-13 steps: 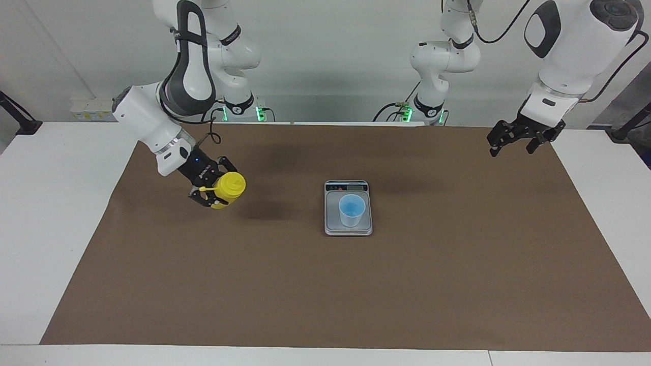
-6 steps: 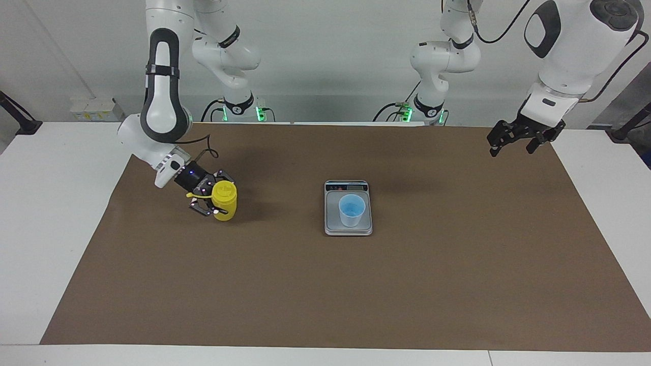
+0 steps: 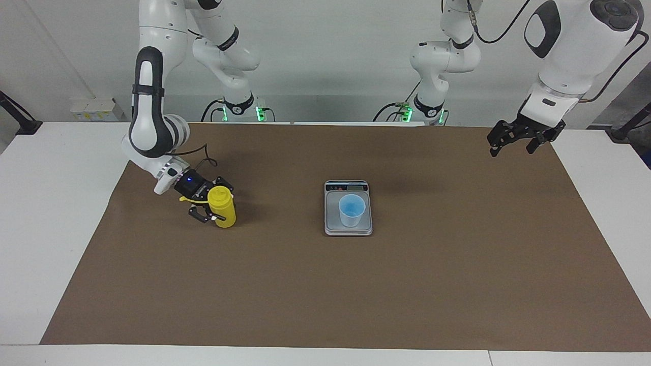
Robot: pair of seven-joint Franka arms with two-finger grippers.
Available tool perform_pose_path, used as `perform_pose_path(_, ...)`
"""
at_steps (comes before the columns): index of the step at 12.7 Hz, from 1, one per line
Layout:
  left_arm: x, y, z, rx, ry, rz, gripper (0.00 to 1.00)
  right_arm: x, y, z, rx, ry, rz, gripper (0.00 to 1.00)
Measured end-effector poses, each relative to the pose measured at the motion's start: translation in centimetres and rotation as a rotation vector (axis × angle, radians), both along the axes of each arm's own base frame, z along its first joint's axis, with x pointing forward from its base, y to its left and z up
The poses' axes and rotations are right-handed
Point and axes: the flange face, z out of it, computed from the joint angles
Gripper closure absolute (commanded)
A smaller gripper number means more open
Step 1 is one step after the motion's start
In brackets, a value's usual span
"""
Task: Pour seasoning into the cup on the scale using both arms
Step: 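Carry the yellow bottle back and lower it onto the table, then open the right gripper and draw it back from the bottle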
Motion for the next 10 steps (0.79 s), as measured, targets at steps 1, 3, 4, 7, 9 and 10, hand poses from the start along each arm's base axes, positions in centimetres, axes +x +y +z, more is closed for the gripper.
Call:
perform_pose_path(1,0.0,0.0,0.0,0.000,0.000,0.000,0.00,-0.1,-0.3,0.0,0.000,0.001,-0.005,0.00)
perform_pose_path(3,0.0,0.0,0.0,0.000,0.000,0.000,0.00,-0.3,-1.1,-0.1,0.000,0.002,-0.020,0.00)
perform_pose_path(4,0.0,0.0,0.0,0.000,0.000,0.000,0.00,-0.4,-1.4,0.0,-0.001,0.001,-0.026,0.00)
perform_pose_path(7,0.0,0.0,0.0,0.000,0.000,0.000,0.00,-1.4,-2.6,0.4,-0.039,0.004,-0.007,0.00)
perform_pose_path(9,0.0,0.0,0.0,0.000,0.000,0.000,0.00,-2.1,-4.8,1.1,-0.117,0.003,0.043,0.00)
perform_pose_path(10,0.0,0.0,0.0,0.000,0.000,0.000,0.00,-2.5,-5.8,1.6,-0.156,0.002,0.069,0.00)
